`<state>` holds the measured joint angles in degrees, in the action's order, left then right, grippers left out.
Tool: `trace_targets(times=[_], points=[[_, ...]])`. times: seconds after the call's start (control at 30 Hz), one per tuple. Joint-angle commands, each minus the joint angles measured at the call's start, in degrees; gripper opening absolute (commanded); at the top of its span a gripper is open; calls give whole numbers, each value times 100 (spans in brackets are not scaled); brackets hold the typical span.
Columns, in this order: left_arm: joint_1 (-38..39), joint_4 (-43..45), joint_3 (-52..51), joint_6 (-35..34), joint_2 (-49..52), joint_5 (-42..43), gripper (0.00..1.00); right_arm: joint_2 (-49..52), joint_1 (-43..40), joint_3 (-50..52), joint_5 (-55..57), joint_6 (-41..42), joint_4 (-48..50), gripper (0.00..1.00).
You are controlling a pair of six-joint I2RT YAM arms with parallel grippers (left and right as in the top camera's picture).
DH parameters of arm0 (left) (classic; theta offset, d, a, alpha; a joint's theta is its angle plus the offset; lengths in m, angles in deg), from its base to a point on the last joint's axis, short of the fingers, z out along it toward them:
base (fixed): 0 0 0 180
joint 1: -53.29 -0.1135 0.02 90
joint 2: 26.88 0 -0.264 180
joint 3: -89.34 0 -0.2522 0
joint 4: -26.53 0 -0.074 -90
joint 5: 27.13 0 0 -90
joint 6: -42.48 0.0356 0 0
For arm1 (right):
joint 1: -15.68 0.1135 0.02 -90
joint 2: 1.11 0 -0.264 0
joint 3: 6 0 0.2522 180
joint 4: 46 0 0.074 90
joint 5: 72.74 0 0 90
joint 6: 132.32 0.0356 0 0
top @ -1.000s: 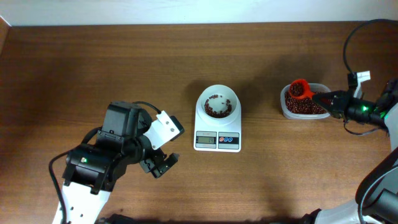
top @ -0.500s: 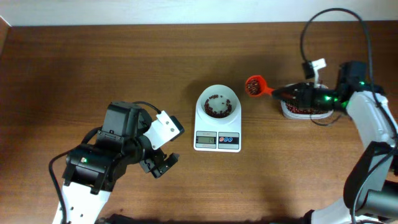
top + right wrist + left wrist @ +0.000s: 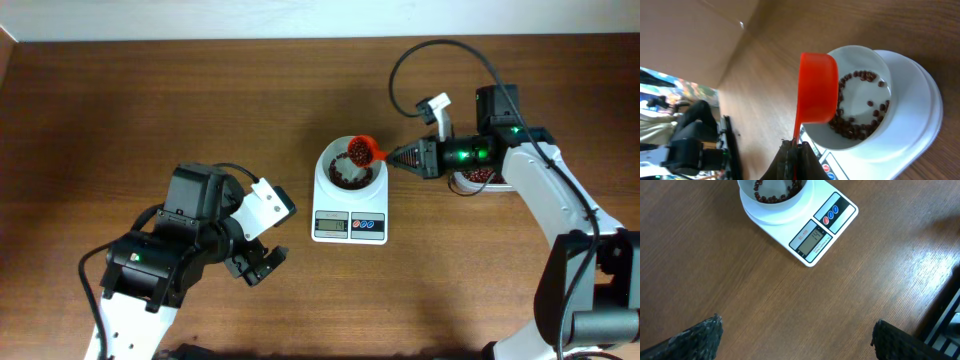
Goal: Scoop and weigh 50g on scale
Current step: 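Lift the filled scoop over the white bowl with right gripper, then tilt the scoop over the bowl and pour beans, right gripper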
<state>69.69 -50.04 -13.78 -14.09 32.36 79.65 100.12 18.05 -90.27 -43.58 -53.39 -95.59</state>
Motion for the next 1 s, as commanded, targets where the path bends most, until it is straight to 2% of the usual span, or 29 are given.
trace_targets(times=[0.0, 0.07, 0.13, 0.17, 0.2, 0.23, 0.27, 0.3, 0.37, 0.4, 0.43, 0.5, 0.57, 0.6, 0.63, 0.7, 0.97], points=[[-33, 11, 35, 90, -7, 103, 99, 31, 149, -96, 334, -361, 83, 4], [-33, 11, 35, 87, -7, 101, 99, 31, 149, -96, 525, -52, 138, 4], [-33, 11, 35, 90, -7, 101, 99, 31, 146, -96, -28, -647, 120, 4], [-33, 11, 35, 90, -7, 103, 99, 31, 142, -96, 468, -157, 184, 4], [-33, 11, 35, 87, -7, 103, 99, 31, 144, -96, 437, -125, 162, 4], [-33, 11, 35, 90, -7, 103, 99, 31, 170, -96, -74, -772, 74, 4], [-33, 11, 35, 87, -7, 103, 99, 31, 181, -98, 39, -726, 140, 4], [-33, 11, 35, 87, -7, 103, 99, 31, 181, -96, 595, -83, 232, 4], [-33, 11, 35, 90, -7, 101, 99, 31, 181, -96, 164, -525, 138, 4], [-33, 11, 35, 87, -7, 103, 99, 31, 179, -98, 286, -450, 195, 4], [-33, 11, 35, 87, -7, 103, 99, 31, 179, -96, 621, -26, 227, 4], [-33, 11, 35, 90, -7, 101, 99, 31, 179, -96, 350, -323, 260, 4], [-33, 11, 35, 87, -7, 101, 99, 31, 179, -98, 890, 280, 341, 4], [-33, 11, 35, 90, -7, 103, 99, 31, 181, -96, 232, -282, 317, 4], [-33, 11, 35, 87, -7, 103, 99, 31, 179, -98, 125, -367, 354, 4], [-33, 11, 35, 90, -7, 103, 99, 31, 179, -96, 382, -155, 363, 4], [-33, 11, 35, 87, -7, 103, 99, 31, 260, -96, 299, -367, 306, 4]])
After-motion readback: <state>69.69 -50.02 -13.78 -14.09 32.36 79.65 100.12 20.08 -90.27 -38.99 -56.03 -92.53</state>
